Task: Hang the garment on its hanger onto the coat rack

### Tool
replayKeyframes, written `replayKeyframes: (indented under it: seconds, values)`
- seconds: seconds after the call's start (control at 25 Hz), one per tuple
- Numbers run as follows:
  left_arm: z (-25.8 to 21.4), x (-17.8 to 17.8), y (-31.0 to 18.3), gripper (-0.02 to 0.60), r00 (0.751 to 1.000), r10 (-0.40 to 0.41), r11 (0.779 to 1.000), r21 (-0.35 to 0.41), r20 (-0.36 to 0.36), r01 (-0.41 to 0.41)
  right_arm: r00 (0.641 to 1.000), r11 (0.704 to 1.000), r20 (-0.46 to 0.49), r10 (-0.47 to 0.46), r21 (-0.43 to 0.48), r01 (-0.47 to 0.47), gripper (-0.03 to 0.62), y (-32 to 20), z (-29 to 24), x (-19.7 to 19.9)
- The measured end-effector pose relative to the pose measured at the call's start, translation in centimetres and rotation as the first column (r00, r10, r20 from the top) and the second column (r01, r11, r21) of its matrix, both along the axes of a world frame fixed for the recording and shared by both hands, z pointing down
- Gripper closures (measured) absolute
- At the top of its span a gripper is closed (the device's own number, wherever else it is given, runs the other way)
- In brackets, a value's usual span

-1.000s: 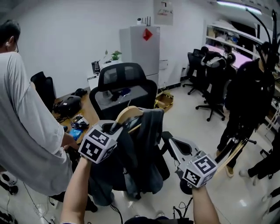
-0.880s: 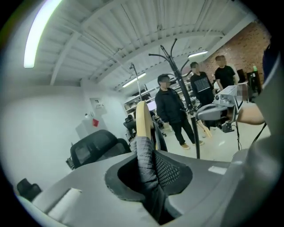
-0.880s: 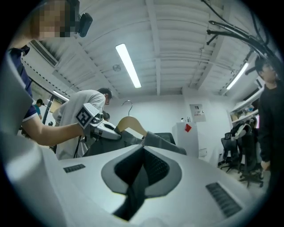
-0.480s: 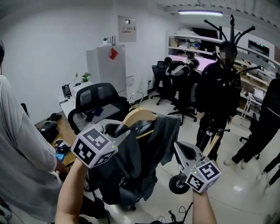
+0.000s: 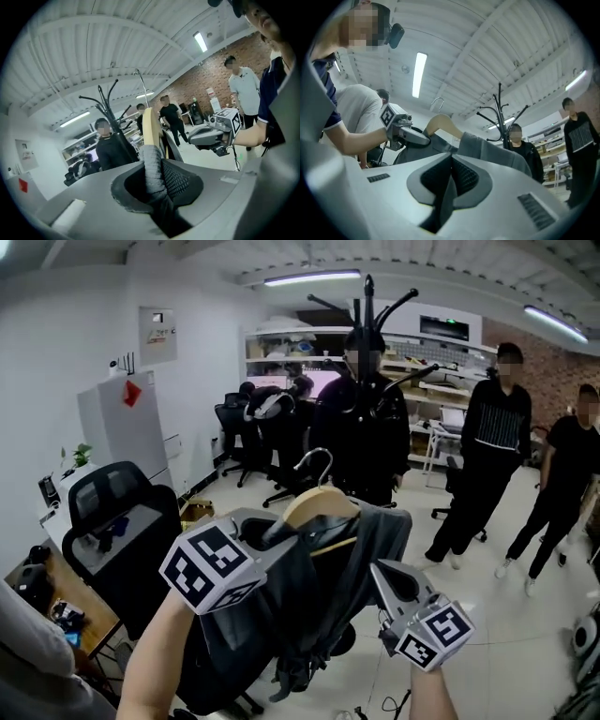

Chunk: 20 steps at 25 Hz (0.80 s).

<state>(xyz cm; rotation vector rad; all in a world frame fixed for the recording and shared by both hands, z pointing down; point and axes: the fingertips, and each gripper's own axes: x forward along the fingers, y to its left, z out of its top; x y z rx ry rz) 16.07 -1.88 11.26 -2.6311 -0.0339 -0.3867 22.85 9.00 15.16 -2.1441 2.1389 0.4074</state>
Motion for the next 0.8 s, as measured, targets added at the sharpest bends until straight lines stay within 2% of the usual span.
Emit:
replayKeyframes:
  seconds: [0.2, 0.36, 0.56, 0.8]
  values:
    - [0.1, 7.3, 3.2, 0.511, 0.994, 0.104, 0.995, -0.004, 0.021, -0.104, 0.994, 0.994, -0.003, 0.105, 0.02, -0.105, 0.582, 3.7, -0.4, 4.1]
    - [0.3, 12.9, 4.7, 0.511, 0.986, 0.165, 0.986, -0.028, 0.039, -0.164, 0.988, 0.987, 0.005, 0.154, 0.037, -0.154, 0.582, 4.9, -0.5, 7.7]
    - [-0.2, 19.5, 4.5, 0.511, 0.98, 0.189, 0.981, -0.053, 0.06, -0.186, 0.985, 0.985, -0.014, 0.174, 0.017, -0.174, 0.582, 4.6, -1.0, 11.6]
    - [-1.2, 25.2, 2.1, 0.509, 0.984, 0.168, 0.983, -0.082, 0.057, -0.163, 0.988, 0.988, -0.044, 0.151, -0.027, -0.152, 0.582, 2.5, -1.5, 15.5]
